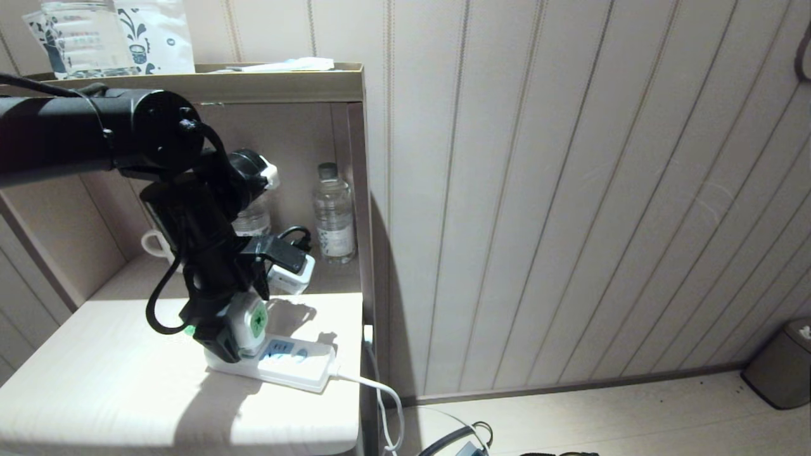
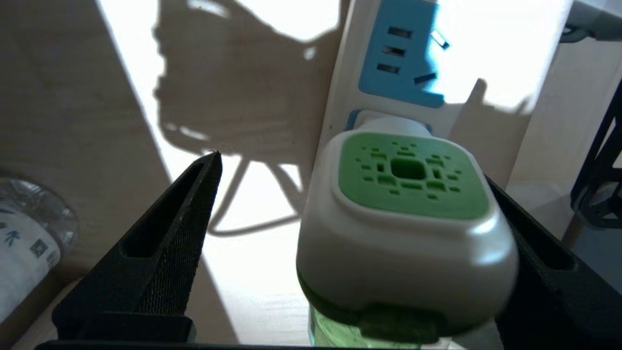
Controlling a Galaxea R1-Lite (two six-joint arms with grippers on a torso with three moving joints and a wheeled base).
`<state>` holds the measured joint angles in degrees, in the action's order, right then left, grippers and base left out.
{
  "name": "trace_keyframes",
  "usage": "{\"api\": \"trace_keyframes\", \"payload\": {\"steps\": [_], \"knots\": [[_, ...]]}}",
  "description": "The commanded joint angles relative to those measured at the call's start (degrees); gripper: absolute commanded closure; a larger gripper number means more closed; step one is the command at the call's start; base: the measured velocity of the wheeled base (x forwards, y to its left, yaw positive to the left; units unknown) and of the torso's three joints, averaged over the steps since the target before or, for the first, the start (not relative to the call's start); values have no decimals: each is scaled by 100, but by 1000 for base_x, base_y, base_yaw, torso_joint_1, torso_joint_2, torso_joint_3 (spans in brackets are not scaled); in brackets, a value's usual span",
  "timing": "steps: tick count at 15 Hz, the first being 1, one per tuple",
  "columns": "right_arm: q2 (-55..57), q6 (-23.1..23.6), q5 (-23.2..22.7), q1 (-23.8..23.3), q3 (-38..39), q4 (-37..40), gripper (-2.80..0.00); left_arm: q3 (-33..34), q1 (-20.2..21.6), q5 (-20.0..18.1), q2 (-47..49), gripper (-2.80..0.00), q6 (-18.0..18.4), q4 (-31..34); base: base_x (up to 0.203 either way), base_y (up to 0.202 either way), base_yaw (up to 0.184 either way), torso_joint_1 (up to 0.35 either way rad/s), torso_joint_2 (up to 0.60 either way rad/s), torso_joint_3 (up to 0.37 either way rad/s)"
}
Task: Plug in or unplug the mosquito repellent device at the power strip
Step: Insert the plug into the socket, then hold the socket with your right hand and unplug it with your left hand
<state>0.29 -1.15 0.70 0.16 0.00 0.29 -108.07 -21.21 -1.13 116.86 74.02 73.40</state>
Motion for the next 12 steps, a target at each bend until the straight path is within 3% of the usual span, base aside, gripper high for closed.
{"api": "trace_keyframes", "payload": {"steps": [1, 12], "knots": [[-3, 0, 0, 2, 0, -1, 0, 1, 11, -1, -239, -280, 50, 52, 0, 0, 0, 0, 0, 0], [-3, -8, 0, 2, 0, -3, 0, 2, 135, -7, -1295, -280, 107, -20, 0, 0, 0, 0, 0, 0]]}}
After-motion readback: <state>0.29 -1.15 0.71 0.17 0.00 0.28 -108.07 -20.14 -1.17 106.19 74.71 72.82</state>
